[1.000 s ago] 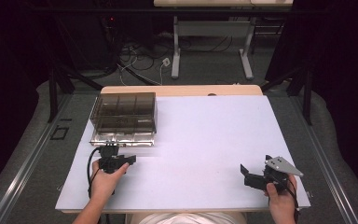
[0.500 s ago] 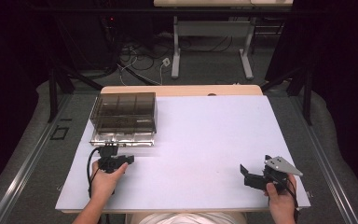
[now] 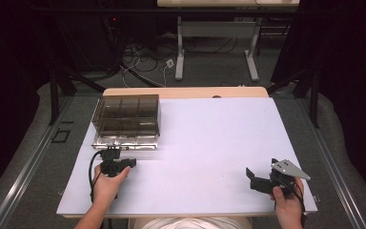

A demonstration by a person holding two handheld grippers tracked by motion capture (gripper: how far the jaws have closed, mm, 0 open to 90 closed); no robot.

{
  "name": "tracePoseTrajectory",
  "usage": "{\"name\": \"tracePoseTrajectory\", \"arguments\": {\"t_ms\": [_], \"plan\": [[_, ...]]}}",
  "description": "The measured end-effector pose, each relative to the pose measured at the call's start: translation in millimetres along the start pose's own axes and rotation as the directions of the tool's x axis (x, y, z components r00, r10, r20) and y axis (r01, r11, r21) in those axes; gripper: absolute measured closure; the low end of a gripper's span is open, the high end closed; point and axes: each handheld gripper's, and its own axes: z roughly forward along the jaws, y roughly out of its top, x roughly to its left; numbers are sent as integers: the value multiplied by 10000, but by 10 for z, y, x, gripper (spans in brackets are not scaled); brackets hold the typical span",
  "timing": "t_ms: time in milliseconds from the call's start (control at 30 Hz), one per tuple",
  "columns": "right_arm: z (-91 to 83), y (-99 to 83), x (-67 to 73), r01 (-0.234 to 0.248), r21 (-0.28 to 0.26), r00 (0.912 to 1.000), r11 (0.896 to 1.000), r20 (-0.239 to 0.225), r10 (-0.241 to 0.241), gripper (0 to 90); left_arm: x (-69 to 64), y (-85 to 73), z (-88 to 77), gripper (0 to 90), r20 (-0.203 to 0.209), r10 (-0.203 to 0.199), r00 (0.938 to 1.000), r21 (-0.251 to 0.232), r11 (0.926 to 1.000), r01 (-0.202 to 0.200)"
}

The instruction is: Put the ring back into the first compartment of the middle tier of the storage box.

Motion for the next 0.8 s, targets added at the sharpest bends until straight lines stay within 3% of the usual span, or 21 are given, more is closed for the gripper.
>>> {"name": "tracePoseTrajectory", "arguments": {"t_ms": [800], "plan": [[16, -9, -3, -145, 11, 9999, 9999, -94, 145, 1, 19, 10, 3, 690, 180, -51, 9998, 43, 10000, 50]]}}
